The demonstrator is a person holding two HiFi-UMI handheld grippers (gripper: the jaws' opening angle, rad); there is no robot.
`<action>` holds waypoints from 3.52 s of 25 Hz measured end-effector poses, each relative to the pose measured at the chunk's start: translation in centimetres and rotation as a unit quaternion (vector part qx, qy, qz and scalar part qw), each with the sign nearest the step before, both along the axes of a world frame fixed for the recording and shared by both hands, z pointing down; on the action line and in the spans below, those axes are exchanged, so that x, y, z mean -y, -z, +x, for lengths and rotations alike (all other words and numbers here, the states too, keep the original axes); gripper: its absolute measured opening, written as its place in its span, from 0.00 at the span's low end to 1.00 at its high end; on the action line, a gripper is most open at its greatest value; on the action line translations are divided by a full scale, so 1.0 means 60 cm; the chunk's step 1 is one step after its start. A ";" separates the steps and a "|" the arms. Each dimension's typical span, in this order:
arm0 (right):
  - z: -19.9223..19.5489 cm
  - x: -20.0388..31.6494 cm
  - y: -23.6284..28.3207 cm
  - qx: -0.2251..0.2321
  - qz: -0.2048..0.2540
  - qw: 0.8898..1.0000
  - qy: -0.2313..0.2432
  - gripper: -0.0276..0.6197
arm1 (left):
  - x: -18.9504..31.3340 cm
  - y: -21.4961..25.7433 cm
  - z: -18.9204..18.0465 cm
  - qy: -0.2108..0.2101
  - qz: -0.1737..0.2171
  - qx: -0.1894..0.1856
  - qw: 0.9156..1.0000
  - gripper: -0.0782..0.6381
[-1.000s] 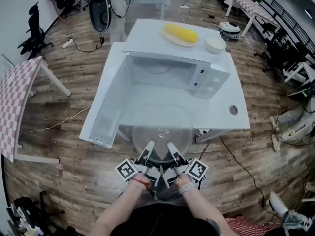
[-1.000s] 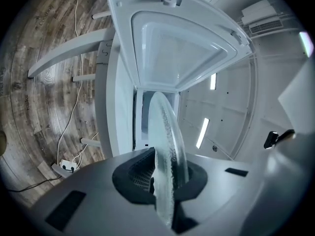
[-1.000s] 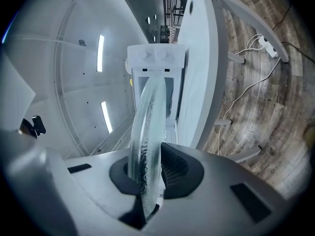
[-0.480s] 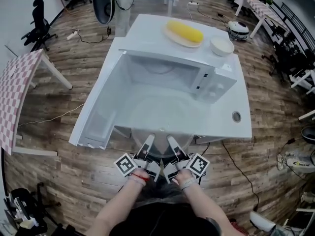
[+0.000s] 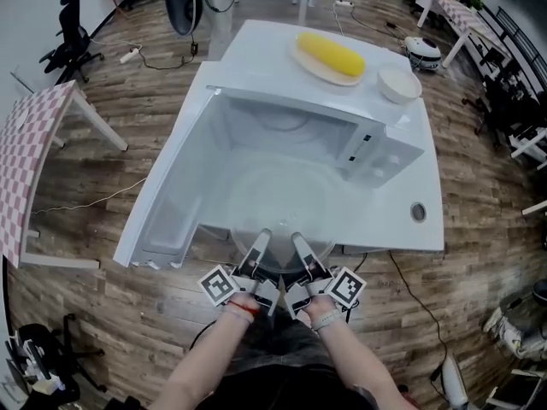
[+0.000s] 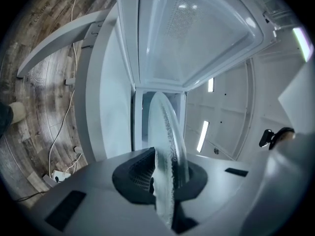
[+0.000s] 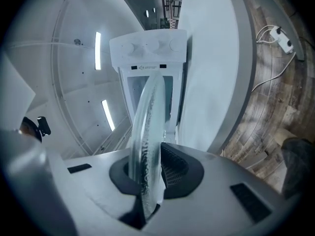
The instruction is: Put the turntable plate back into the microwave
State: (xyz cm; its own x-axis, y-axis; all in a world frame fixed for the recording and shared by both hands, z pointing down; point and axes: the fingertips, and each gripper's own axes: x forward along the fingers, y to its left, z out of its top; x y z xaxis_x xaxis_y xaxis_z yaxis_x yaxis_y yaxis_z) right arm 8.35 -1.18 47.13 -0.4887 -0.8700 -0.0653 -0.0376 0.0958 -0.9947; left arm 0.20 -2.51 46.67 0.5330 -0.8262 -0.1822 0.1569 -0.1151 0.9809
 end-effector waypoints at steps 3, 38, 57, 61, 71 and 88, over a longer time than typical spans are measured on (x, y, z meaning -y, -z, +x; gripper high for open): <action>-0.001 0.015 -0.005 0.004 0.001 1.000 -0.002 0.11 | 0.016 -0.004 0.001 -0.003 -0.002 -0.004 1.000 0.15; 0.024 0.214 -0.022 0.005 0.012 1.000 -0.025 0.11 | 0.221 -0.023 0.025 -0.026 0.006 0.008 1.000 0.15; 0.025 0.282 -0.030 0.005 0.003 1.000 -0.027 0.11 | 0.290 -0.032 0.025 -0.028 -0.004 0.012 1.000 0.15; 0.025 0.287 -0.031 0.000 0.002 1.000 -0.026 0.11 | 0.297 -0.031 0.024 -0.028 -0.004 0.011 1.000 0.15; 0.030 0.308 -0.031 -0.002 -0.003 0.999 -0.034 0.11 | 0.312 -0.032 0.014 0.009 -0.015 0.002 1.000 0.15; 0.032 0.321 -0.029 -0.011 -0.034 0.998 -0.045 0.11 | 0.290 -0.034 0.016 -0.006 -0.030 -0.003 1.000 0.15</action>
State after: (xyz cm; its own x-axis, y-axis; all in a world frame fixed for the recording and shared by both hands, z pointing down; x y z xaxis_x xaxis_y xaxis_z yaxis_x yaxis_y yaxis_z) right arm 10.27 -20.46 48.86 -0.4096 -0.9123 0.0048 -0.0647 0.0239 -0.9976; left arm 1.17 -19.93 48.74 0.5420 -0.8293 -0.1362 0.1645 -0.0543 0.9849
